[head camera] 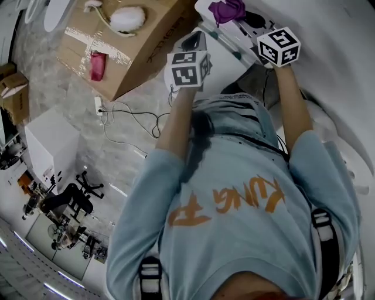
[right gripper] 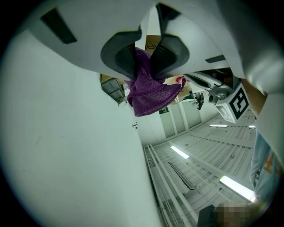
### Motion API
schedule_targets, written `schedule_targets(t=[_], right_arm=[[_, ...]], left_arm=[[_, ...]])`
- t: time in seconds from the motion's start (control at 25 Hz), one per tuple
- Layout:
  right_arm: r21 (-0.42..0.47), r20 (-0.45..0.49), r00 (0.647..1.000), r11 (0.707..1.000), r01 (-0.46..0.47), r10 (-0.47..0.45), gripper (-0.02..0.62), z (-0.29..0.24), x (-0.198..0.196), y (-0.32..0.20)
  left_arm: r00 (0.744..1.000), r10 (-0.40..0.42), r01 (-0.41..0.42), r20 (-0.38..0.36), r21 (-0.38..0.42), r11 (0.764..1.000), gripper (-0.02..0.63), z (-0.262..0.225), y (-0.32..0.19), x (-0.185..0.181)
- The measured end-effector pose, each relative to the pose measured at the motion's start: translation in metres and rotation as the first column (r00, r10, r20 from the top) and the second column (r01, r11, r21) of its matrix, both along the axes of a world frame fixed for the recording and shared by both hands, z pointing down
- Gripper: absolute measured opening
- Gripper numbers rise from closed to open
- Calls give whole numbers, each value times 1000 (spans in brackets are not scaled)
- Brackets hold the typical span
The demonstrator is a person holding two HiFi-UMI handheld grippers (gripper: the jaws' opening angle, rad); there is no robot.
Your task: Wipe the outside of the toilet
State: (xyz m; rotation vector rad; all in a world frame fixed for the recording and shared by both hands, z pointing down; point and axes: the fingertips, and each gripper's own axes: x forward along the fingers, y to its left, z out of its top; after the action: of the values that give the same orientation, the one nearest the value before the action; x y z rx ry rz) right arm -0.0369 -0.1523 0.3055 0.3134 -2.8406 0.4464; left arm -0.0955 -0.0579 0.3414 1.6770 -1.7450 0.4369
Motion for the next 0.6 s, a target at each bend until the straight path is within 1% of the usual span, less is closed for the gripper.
schedule_targets(t=[0.2,0.4,0.52,0.6], right_arm=[[33,-13,1000,999,25,-25,71,1,-45,-4],[102,-102,993,992,69,-59,71,19,-89,-1],[91,-143,987,991,93,-80,71,40,-109,1],[84,-167,983,992,90,-75,71,52,-117,-1]], left_arm=[[999,-44,45,20,-8,999,23,-4,5,-18],[996,-81,82,43,-19,996,23,-4,10,-37],[994,-97,99,47,-30,995,23,-4,10,-44],[994,-92,94,52,-38,995,23,-2,10,-45]])
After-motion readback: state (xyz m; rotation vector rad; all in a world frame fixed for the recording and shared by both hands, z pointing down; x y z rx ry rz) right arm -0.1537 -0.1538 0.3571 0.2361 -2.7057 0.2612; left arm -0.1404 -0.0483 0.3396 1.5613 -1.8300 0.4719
